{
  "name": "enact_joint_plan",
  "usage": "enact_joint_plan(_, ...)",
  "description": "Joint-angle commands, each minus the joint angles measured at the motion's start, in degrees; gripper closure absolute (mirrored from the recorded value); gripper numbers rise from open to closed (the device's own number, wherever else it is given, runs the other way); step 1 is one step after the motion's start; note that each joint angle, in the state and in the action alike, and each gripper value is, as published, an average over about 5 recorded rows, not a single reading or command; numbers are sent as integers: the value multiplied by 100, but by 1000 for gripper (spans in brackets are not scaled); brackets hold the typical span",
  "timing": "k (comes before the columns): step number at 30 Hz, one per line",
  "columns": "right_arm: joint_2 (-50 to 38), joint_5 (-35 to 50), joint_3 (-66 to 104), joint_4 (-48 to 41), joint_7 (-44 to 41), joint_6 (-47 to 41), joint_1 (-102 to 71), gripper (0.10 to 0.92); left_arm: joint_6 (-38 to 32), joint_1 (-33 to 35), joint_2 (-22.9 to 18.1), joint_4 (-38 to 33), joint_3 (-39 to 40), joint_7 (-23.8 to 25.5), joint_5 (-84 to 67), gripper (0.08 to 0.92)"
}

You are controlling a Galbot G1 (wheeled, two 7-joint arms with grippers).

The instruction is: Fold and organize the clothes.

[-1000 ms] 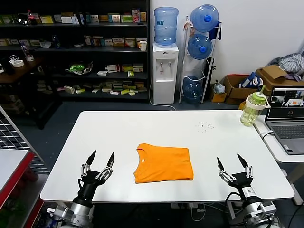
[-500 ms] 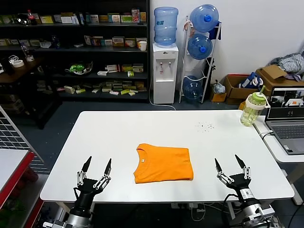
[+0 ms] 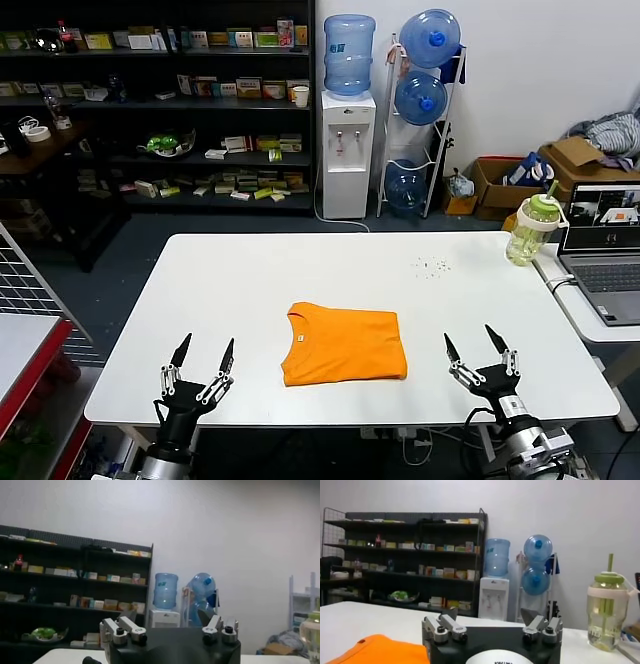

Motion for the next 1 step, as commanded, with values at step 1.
enact_joint_plan(1, 11, 78, -73, 51, -49, -55, -78, 203, -31, 31, -46, 2, -3, 17, 68, 177)
